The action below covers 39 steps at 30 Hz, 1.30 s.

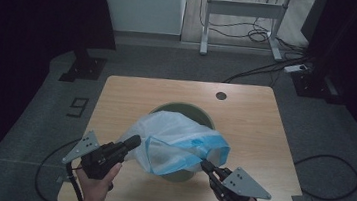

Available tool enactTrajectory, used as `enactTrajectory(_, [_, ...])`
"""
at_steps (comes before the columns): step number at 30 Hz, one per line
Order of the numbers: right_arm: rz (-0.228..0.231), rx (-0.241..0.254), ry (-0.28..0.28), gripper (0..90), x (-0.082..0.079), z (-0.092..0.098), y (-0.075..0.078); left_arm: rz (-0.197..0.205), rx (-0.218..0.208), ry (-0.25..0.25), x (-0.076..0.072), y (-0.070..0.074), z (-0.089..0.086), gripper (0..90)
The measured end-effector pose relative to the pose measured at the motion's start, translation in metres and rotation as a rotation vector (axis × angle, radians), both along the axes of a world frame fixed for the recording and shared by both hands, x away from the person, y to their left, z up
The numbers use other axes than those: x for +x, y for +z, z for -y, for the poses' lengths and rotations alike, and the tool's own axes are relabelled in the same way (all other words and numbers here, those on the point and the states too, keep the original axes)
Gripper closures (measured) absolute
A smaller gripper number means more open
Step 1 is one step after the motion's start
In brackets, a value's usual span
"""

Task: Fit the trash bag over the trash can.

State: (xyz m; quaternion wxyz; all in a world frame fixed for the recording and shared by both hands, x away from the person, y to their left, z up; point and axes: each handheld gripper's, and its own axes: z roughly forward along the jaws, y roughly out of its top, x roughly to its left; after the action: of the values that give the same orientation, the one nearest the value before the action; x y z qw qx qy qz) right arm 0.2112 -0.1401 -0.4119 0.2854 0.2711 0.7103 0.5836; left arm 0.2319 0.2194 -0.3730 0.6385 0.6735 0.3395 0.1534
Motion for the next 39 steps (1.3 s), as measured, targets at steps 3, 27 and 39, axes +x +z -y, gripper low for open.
enactTrajectory(3, [-0.008, 0.006, 0.007, 89.1, 0.0, 0.005, -0.002, -0.001, 0.01, 0.0, -0.006, -0.005, -0.002, 90.0])
enactTrajectory(27, [-0.028, -0.013, 0.051, 89.1, -0.003, 0.017, -0.009, 0.05, 0.044, 0.01, -0.034, -0.009, -0.01, 73.0])
enactTrajectory(39, [-0.043, -0.031, 0.043, 89.1, -0.001, 0.019, -0.014, 0.026, 0.169, 0.021, -0.015, 0.03, 0.017, 42.5])
